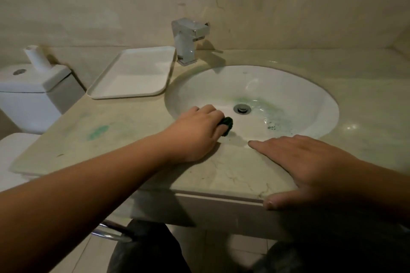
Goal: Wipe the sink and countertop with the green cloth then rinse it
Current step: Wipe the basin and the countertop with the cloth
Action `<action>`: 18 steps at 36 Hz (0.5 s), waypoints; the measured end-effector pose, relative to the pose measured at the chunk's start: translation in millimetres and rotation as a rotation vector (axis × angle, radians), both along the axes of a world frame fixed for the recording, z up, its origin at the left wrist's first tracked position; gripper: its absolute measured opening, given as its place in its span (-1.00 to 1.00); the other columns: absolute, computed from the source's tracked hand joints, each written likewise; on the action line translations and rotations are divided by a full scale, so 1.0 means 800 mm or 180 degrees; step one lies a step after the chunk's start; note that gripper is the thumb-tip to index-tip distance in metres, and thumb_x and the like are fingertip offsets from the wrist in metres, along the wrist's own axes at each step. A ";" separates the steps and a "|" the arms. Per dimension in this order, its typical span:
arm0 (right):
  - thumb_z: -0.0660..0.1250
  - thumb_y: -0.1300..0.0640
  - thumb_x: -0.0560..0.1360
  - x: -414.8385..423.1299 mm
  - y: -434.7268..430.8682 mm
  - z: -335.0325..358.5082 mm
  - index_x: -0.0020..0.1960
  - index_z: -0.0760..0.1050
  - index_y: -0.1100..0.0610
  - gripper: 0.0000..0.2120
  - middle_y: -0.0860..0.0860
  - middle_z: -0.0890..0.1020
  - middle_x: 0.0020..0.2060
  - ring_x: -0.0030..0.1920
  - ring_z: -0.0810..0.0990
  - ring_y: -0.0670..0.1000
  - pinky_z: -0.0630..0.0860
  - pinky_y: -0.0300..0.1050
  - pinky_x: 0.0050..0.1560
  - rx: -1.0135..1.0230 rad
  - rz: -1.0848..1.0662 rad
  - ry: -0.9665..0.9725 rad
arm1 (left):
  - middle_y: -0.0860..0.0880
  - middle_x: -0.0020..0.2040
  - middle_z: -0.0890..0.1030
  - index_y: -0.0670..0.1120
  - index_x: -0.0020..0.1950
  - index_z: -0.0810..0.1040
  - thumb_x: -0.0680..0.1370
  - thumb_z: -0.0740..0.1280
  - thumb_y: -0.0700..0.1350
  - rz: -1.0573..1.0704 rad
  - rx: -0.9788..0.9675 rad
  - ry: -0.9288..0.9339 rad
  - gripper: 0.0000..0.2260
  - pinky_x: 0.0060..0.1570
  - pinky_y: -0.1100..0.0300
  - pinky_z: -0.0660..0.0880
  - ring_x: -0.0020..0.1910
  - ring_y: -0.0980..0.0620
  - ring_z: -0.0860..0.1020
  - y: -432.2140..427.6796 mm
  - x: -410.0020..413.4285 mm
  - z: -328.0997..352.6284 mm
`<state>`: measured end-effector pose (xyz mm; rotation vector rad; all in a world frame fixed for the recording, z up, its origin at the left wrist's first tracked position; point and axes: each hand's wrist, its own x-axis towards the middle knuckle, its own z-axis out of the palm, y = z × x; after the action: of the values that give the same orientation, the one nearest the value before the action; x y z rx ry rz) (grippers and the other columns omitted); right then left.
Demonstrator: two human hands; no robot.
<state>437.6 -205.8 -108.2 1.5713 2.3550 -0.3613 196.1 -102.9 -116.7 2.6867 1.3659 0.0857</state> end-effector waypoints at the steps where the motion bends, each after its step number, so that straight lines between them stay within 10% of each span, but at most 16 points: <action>1: 0.00 -0.74 0.26 0.000 -0.001 0.000 0.59 -0.32 -0.29 0.09 -0.23 0.08 0.62 0.54 0.12 -0.13 0.04 -0.19 0.50 0.0000 -0.0013 0.0018 | 0.00 0.24 0.50 0.01 0.31 0.52 0.74 0.12 0.12 -0.0043 0.0051 -0.0190 -0.70 0.24 0.01 0.42 0.18 -0.08 0.49 -0.004 -0.003 0.004; 5: 0.01 -0.73 0.27 0.001 -0.002 0.000 0.60 -0.32 -0.29 0.08 -0.25 0.06 0.62 0.55 0.11 -0.14 0.03 -0.20 0.50 0.0065 -0.0023 0.0045 | 0.10 0.36 0.44 0.12 0.40 0.50 0.64 0.25 0.17 -0.0751 0.0345 -0.0786 -0.65 0.36 0.15 0.35 0.34 0.07 0.39 -0.055 -0.038 0.033; 12: -0.01 -0.72 0.33 0.013 -0.005 -0.020 0.66 0.05 -0.13 0.07 -0.12 0.38 0.54 0.48 0.39 -0.03 0.28 -0.07 0.49 0.0660 0.0240 0.0363 | -0.07 0.65 0.16 0.26 0.65 0.10 0.69 0.03 0.34 -0.1081 0.0380 0.0366 -0.46 0.63 -0.18 0.04 0.63 -0.09 0.14 -0.099 -0.038 -0.011; 18: -0.01 -0.76 0.23 0.004 0.001 -0.004 0.62 -0.23 -0.28 0.12 -0.24 0.17 0.58 0.49 0.21 -0.13 0.15 -0.13 0.51 0.0076 0.0012 0.0124 | -0.03 0.23 0.50 0.07 0.44 0.42 0.71 0.03 0.23 -0.0373 0.0058 -0.0027 -0.58 0.28 -0.01 0.43 0.21 -0.09 0.48 -0.026 -0.011 -0.009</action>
<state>440.8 -205.4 -111.6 1.5842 2.3998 -0.3677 187.7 -123.3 -123.9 2.7710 1.2078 0.0984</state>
